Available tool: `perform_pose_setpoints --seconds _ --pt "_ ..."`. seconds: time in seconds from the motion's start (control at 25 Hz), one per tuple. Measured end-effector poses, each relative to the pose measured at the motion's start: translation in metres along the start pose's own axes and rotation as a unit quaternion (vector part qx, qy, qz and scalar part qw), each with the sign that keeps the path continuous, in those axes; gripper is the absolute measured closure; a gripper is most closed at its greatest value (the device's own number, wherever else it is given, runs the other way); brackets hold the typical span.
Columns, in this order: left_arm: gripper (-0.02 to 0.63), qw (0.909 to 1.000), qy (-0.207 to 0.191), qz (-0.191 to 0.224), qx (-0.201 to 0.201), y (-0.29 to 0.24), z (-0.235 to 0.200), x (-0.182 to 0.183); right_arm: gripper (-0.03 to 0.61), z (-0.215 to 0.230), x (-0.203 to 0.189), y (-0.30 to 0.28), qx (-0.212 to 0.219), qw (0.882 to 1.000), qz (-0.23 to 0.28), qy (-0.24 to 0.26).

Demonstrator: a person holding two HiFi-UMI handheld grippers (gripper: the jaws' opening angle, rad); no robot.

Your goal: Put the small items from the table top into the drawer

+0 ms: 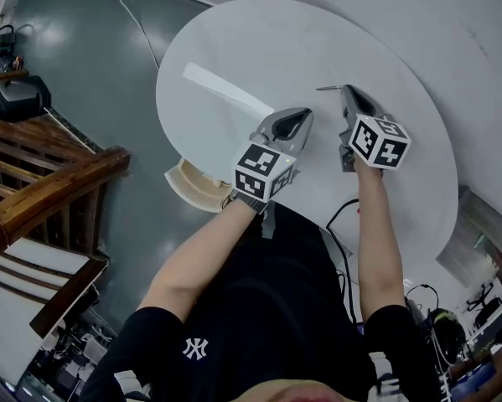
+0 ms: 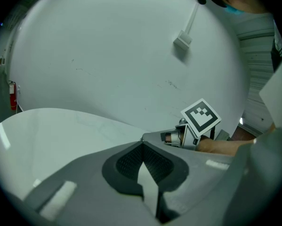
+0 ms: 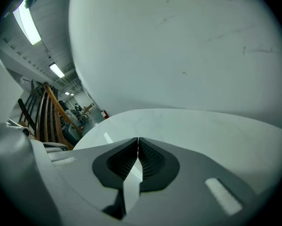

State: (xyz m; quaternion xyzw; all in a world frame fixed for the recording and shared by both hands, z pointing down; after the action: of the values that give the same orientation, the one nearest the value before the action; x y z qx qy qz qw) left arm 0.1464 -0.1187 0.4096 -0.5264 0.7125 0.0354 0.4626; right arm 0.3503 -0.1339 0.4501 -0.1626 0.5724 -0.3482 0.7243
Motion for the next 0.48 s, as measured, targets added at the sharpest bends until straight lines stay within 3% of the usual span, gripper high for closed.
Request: perform_pose_setpoints --seconds 0.48 --pt "0.614 0.9996 -0.007 0.026 -0.002 0.063 0.006 -0.019 0.548 -0.068 -0.018 0.040 0.013 1.000 0.022 0.011"
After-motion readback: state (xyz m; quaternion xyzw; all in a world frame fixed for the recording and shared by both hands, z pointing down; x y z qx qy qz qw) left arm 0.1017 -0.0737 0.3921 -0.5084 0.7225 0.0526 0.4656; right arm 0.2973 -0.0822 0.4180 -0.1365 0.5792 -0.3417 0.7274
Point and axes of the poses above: the fingertips, and each gripper's own axes: y backward along the fingers, z to its right, x out of its top, the point moved 10 cm from there along y, backward along the fingers, and after that the axes turned 10 degrees about y, right-handed, at the moved point
